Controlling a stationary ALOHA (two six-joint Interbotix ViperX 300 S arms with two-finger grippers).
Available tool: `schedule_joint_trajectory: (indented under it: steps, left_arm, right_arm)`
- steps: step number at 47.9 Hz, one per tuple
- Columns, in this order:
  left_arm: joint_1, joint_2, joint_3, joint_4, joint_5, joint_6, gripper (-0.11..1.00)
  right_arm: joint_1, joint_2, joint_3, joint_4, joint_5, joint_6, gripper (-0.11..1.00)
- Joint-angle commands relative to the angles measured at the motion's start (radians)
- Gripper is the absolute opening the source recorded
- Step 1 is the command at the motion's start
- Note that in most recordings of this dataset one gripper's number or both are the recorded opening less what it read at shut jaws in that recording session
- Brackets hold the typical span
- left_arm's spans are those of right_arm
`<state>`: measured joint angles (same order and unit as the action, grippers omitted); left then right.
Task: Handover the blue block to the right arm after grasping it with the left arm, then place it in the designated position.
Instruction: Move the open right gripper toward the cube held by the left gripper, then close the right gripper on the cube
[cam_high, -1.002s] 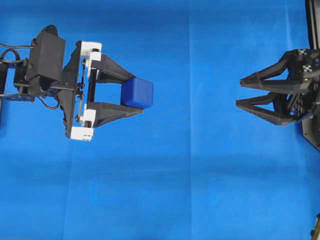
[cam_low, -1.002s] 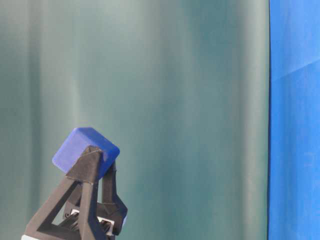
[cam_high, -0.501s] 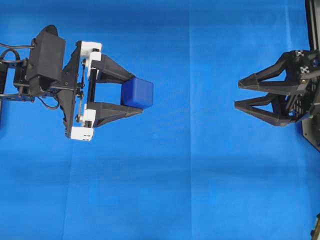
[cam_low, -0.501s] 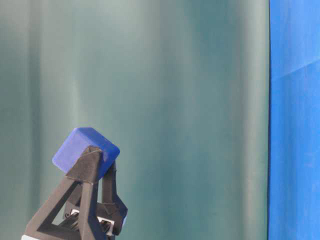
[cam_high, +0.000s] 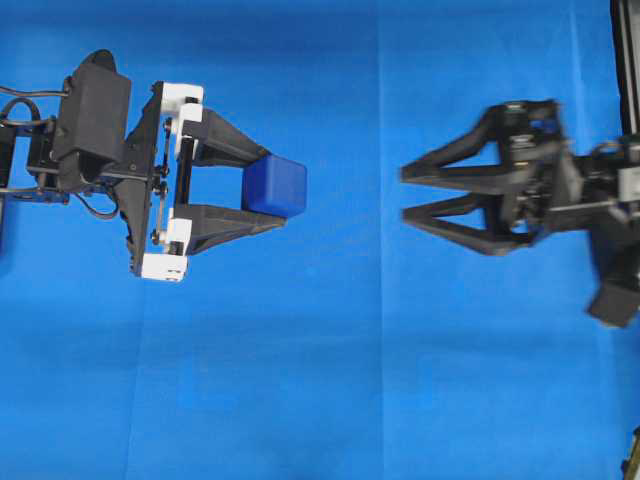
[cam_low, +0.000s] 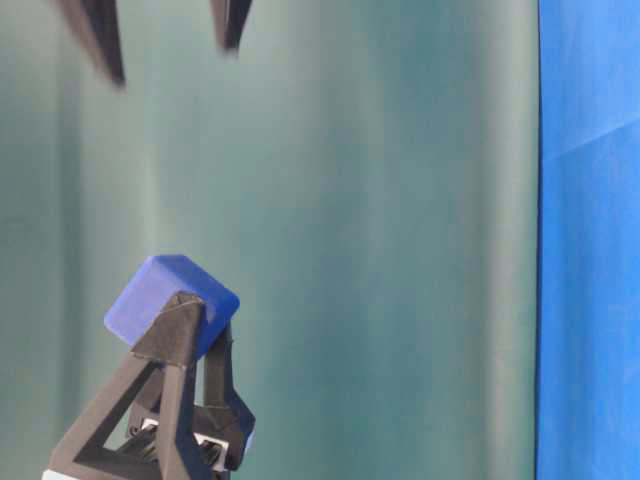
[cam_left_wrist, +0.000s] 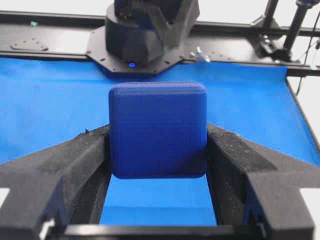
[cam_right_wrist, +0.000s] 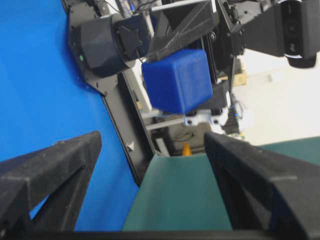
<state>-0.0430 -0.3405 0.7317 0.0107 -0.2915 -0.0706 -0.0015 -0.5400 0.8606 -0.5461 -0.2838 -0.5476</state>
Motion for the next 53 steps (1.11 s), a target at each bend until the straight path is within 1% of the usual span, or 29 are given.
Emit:
schedule_joint_trajectory:
  steps: [1, 12, 23, 29, 33, 45, 48, 50, 51, 53]
  left_arm:
    - [-0.003, -0.021, -0.009, -0.003, -0.009, -0.002, 0.49]
    - [-0.003, -0.025, -0.008, -0.003, -0.008, -0.002, 0.49]
    - [-0.009, -0.025, -0.006, -0.003, -0.006, -0.002, 0.49]
    - [-0.015, -0.025, -0.006, -0.003, -0.003, -0.002, 0.49]
    - [-0.021, -0.025, -0.005, -0.003, -0.003, -0.002, 0.49]
    - [-0.026, -0.035, 0.006, -0.003, -0.002, -0.002, 0.49]
    - [-0.028, -0.038, 0.009, -0.003, -0.003, -0.002, 0.49]
    - [-0.029, -0.038, 0.011, -0.003, -0.003, -0.002, 0.49]
    - [-0.032, -0.038, 0.011, -0.003, -0.003, -0.002, 0.49]
    - [-0.034, -0.040, 0.011, -0.003, -0.003, -0.002, 0.49]
  right_arm:
    - [0.002, 0.067, -0.080, 0.000, -0.011, 0.003, 0.94]
    - [0.002, 0.207, -0.202, -0.002, -0.018, 0.003, 0.94]
    - [0.002, 0.311, -0.307, -0.003, -0.028, 0.000, 0.94]
    - [0.002, 0.353, -0.357, -0.017, -0.028, 0.000, 0.94]
    - [0.002, 0.373, -0.379, -0.029, -0.025, 0.000, 0.94]
    - [0.002, 0.390, -0.402, -0.029, -0.014, 0.002, 0.94]
    - [0.002, 0.388, -0.403, -0.029, -0.006, 0.006, 0.92]
    - [0.002, 0.385, -0.397, -0.029, 0.006, 0.008, 0.89]
    - [0.005, 0.383, -0.396, -0.029, 0.018, 0.009, 0.86]
    - [0.008, 0.380, -0.397, -0.028, 0.034, 0.011, 0.75]
